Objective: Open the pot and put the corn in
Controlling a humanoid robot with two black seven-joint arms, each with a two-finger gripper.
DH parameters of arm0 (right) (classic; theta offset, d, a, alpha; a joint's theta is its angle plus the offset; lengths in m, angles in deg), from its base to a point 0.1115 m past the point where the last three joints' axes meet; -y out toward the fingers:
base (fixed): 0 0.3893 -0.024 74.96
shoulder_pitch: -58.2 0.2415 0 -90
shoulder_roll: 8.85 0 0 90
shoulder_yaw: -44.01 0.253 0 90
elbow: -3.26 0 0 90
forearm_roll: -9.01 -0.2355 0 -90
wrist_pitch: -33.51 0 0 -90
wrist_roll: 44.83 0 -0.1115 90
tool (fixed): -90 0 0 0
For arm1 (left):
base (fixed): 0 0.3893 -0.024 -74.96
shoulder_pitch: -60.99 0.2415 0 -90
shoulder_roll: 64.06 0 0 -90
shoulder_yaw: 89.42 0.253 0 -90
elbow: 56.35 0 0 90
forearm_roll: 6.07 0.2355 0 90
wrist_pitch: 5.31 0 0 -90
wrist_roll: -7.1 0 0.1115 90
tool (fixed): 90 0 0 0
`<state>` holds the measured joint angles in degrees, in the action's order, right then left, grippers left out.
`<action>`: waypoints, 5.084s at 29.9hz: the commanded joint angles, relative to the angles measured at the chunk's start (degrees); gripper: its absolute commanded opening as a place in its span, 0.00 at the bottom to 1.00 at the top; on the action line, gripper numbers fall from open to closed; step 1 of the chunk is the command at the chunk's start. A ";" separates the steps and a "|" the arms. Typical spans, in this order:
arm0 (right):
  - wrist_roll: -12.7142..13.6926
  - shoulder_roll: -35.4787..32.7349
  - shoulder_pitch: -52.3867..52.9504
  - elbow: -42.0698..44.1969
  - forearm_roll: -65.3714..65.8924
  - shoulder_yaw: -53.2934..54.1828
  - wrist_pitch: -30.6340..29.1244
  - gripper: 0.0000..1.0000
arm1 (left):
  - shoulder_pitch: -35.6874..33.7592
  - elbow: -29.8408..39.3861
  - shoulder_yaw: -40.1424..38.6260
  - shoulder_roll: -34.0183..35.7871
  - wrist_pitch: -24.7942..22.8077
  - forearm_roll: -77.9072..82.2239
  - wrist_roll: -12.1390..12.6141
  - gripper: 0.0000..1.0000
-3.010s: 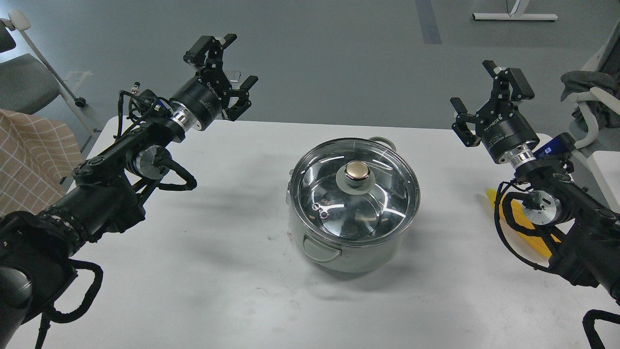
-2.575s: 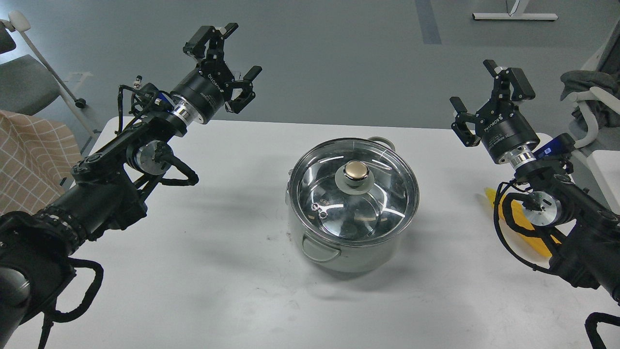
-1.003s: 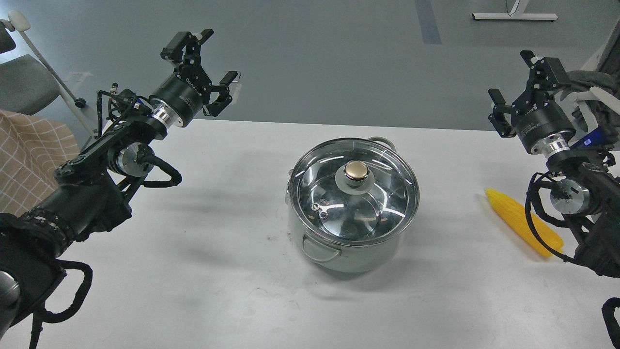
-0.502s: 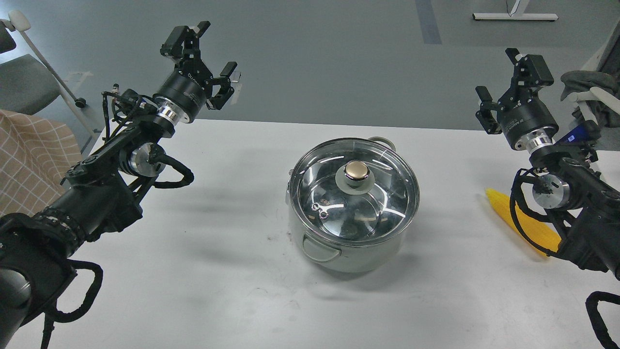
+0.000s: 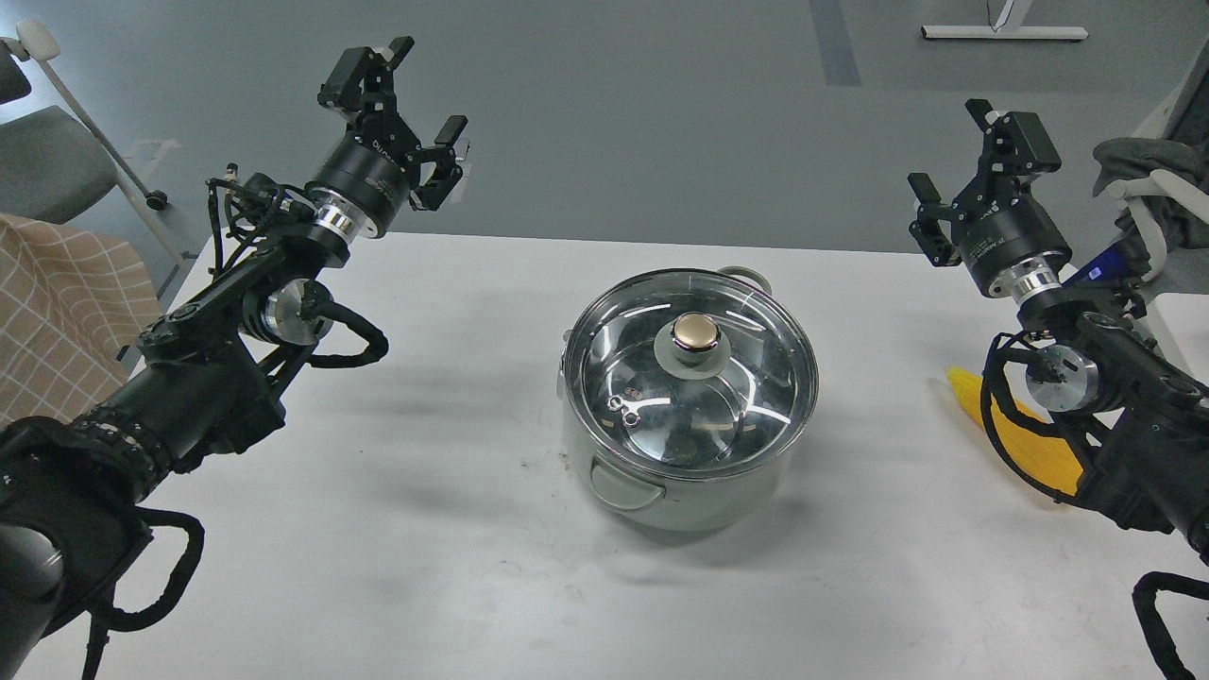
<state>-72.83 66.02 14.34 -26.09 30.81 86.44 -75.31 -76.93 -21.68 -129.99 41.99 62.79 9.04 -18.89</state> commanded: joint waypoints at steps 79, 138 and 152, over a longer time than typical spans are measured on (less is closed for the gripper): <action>0.00 -5.69 -4.30 -2.46 0.00 -0.07 0.71 1.00 | -2.53 34.59 15.70 1.62 14.60 109.89 -1.08 0.98; 0.00 -5.70 -5.62 -4.84 0.08 -0.07 1.32 1.00 | -4.30 42.85 13.94 32.09 21.26 109.89 -2.01 0.25; 0.00 -5.26 -5.71 -4.75 0.17 -0.07 1.32 1.00 | 19.60 40.40 5.86 37.57 33.74 105.04 -2.01 0.26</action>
<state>-72.83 60.58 8.63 -30.85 30.97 86.37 -73.98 -62.40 20.18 -122.35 79.59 94.09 114.09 -20.91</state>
